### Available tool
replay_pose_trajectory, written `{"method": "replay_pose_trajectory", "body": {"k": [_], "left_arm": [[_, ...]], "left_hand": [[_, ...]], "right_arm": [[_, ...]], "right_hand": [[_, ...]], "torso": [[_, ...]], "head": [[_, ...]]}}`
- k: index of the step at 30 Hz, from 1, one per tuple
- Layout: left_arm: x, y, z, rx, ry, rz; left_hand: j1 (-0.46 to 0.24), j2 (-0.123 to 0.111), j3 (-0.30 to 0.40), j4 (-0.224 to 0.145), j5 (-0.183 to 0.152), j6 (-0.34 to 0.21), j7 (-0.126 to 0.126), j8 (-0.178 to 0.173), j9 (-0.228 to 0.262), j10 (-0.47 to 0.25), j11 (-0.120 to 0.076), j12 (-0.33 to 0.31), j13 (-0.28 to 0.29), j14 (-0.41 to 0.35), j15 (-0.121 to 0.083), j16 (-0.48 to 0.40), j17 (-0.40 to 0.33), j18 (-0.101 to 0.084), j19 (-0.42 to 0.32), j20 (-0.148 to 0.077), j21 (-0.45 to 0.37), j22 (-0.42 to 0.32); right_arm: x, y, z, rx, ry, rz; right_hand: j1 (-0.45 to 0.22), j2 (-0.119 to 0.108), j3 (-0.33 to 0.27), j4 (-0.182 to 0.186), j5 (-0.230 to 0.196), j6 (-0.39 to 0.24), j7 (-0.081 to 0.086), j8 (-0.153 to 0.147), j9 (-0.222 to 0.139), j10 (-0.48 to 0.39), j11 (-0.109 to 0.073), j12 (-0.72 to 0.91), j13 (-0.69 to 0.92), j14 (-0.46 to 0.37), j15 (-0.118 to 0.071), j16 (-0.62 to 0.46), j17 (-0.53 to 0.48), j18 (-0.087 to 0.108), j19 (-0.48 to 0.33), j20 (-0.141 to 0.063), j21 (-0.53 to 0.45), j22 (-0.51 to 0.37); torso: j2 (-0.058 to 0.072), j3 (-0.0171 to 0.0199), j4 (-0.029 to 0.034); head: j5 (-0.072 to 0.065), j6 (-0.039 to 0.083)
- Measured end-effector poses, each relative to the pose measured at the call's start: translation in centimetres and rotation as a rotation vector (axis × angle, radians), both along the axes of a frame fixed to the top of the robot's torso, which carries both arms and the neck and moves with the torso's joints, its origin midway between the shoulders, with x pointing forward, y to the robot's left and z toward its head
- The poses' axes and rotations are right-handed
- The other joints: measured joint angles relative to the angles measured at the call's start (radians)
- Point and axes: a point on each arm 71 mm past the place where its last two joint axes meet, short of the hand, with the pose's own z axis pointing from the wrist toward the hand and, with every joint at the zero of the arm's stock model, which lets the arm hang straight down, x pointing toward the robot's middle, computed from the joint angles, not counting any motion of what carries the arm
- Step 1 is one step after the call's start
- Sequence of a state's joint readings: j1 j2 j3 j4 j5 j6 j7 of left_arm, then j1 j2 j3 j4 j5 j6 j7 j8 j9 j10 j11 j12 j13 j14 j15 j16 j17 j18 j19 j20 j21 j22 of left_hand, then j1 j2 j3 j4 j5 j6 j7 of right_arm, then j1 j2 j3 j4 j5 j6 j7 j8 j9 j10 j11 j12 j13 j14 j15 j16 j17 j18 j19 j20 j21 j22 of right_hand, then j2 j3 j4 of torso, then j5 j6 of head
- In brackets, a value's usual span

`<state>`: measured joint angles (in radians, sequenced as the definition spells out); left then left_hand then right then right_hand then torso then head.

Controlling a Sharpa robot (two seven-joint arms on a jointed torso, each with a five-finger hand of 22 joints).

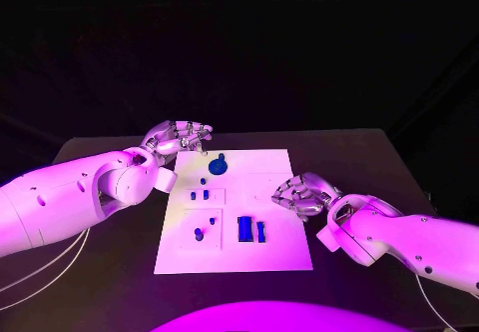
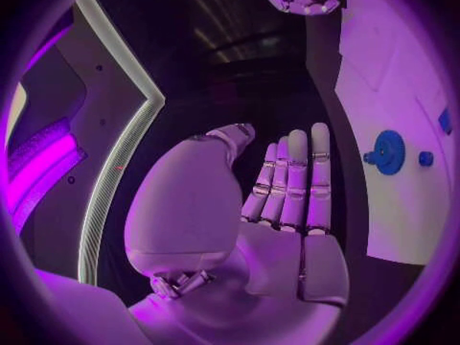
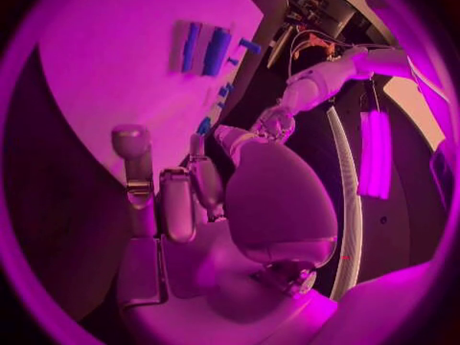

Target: Assemble the parts on the task board

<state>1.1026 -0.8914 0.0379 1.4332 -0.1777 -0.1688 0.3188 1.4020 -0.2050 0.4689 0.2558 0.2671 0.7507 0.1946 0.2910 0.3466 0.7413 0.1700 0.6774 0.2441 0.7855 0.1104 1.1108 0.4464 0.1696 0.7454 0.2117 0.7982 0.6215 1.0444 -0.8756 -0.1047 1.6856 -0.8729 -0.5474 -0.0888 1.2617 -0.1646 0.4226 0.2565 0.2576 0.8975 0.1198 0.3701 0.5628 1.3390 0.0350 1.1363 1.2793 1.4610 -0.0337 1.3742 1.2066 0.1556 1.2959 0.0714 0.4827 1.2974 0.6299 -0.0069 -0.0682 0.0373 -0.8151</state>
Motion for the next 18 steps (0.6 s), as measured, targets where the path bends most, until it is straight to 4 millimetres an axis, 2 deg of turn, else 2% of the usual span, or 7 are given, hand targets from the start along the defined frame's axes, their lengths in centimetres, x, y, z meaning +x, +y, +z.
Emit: {"method": "replay_pose_trajectory", "body": {"k": [2,5,6,8,11,13,18], "left_arm": [[0.2,0.2,-0.1,-0.006,0.0,0.011],[0.4,0.5,-0.2,-0.015,-0.002,0.029],[0.5,0.7,-0.2,-0.017,-0.003,0.034],[0.7,0.9,-0.2,-0.019,-0.007,0.046],[1.1,1.2,-0.4,-0.025,-0.017,0.068],[1.4,1.3,-0.5,-0.032,-0.025,0.084],[2.1,1.8,-0.6,-0.044,-0.044,0.126]], "left_hand": [[0.0,0.0,-0.001,0.001,0.0,-0.004,0.004,0.003,-0.001,-0.013,0.002,-0.001,-0.01,-0.024,0.006,-0.044,-0.026,0.0,-0.01,0.01,-0.051,-0.03],[0.017,0.0,0.003,0.005,0.0,-0.004,0.004,0.016,-0.002,-0.014,0.005,-0.036,-0.044,-0.052,0.016,-0.137,-0.074,0.0,-0.029,0.022,-0.143,-0.086],[0.02,0.001,0.003,0.005,0.0,-0.004,0.004,0.021,-0.002,0.001,0.004,-0.051,-0.058,-0.052,0.016,-0.169,-0.09,0.0,-0.029,0.022,-0.172,-0.105],[0.023,-0.002,0.01,0.002,0.0,0.007,0.0,0.027,-0.002,0.025,0.002,-0.083,-0.084,-0.052,0.019,-0.231,-0.118,0.0,-0.028,0.03,-0.222,-0.137],[0.026,-0.006,0.02,0.008,0.0,0.026,0.004,0.033,-0.004,0.079,0.002,-0.166,-0.136,-0.03,0.026,-0.378,-0.17,0.0,-0.03,0.042,-0.327,-0.204],[0.026,-0.006,0.02,0.008,0.0,0.027,0.005,0.033,-0.007,0.108,0.004,-0.23,-0.166,-0.01,0.031,-0.483,-0.193,0.0,-0.021,0.052,-0.387,-0.245],[0.026,-0.006,-0.003,0.013,0.0,0.017,0.004,-0.003,-0.028,0.125,0.022,-0.372,-0.18,-0.012,0.056,-0.688,-0.213,0.0,-0.026,0.073,-0.514,-0.333]], "right_arm": [[1.4,-1.1,0.6,0.04,-0.047,-0.029],[3.5,-2.7,1.3,0.093,-0.108,-0.076],[4.1,-3.1,1.4,0.108,-0.124,-0.091],[5.3,-4.0,1.6,0.136,-0.152,-0.12],[7.1,-5.5,1.6,0.174,-0.188,-0.172],[8.2,-6.5,1.8,0.205,-0.205,-0.208],[9.7,-7.7,1.9,0.275,-0.213,-0.251]], "right_hand": [[0.024,0.007,0.017,-0.015,0.0,-0.003,0.0,-0.004,0.002,-0.096,0.005,-0.176,-0.114,-0.043,0.006,-0.116,-0.142,0.015,-0.06,0.008,-0.187,-0.054],[0.043,0.006,0.035,-0.033,0.0,-0.016,0.004,-0.015,-0.001,-0.218,0.014,-0.397,-0.281,-0.125,0.013,-0.304,-0.346,0.015,-0.092,0.017,-0.274,-0.113],[0.052,0.004,0.045,-0.043,0.0,-0.023,0.01,-0.02,-0.006,-0.253,0.021,-0.452,-0.326,-0.181,0.02,-0.419,-0.463,0.015,-0.11,0.023,-0.304,-0.137],[0.055,0.001,0.057,-0.055,0.0,-0.03,0.018,-0.029,-0.016,-0.28,0.027,-0.498,-0.376,-0.212,0.027,-0.504,-0.519,0.015,-0.126,0.034,-0.34,-0.173],[0.057,-0.001,0.079,-0.064,0.0,-0.046,0.033,-0.039,-0.033,-0.328,0.044,-0.587,-0.474,-0.279,0.048,-0.64,-0.571,0.015,-0.183,0.053,-0.406,-0.243],[0.057,-0.001,0.103,-0.065,0.0,-0.059,0.046,-0.053,-0.051,-0.34,0.055,-0.703,-0.622,-0.326,0.075,-0.769,-0.613,0.015,-0.255,0.081,-0.419,-0.33],[0.043,-0.016,0.123,-0.077,0.0,-0.063,0.079,-0.094,-0.095,-0.323,0.101,-0.862,-0.872,-0.403,0.126,-0.983,-0.694,0.015,-0.377,0.136,-0.419,-0.514]], "torso": [[-0.004,-0.0061,-0.0007],[-0.009,-0.0121,-0.0023],[-0.01,-0.0135,-0.0034],[-0.012,-0.0153,-0.0056],[-0.015,-0.0166,-0.0091],[-0.017,-0.0166,-0.0116],[-0.021,-0.0136,-0.017]], "head": [[0.002,0.008],[0.006,0.025],[0.008,0.032],[0.01,0.043],[0.012,0.067],[0.014,0.083],[0.02,0.115]]}}
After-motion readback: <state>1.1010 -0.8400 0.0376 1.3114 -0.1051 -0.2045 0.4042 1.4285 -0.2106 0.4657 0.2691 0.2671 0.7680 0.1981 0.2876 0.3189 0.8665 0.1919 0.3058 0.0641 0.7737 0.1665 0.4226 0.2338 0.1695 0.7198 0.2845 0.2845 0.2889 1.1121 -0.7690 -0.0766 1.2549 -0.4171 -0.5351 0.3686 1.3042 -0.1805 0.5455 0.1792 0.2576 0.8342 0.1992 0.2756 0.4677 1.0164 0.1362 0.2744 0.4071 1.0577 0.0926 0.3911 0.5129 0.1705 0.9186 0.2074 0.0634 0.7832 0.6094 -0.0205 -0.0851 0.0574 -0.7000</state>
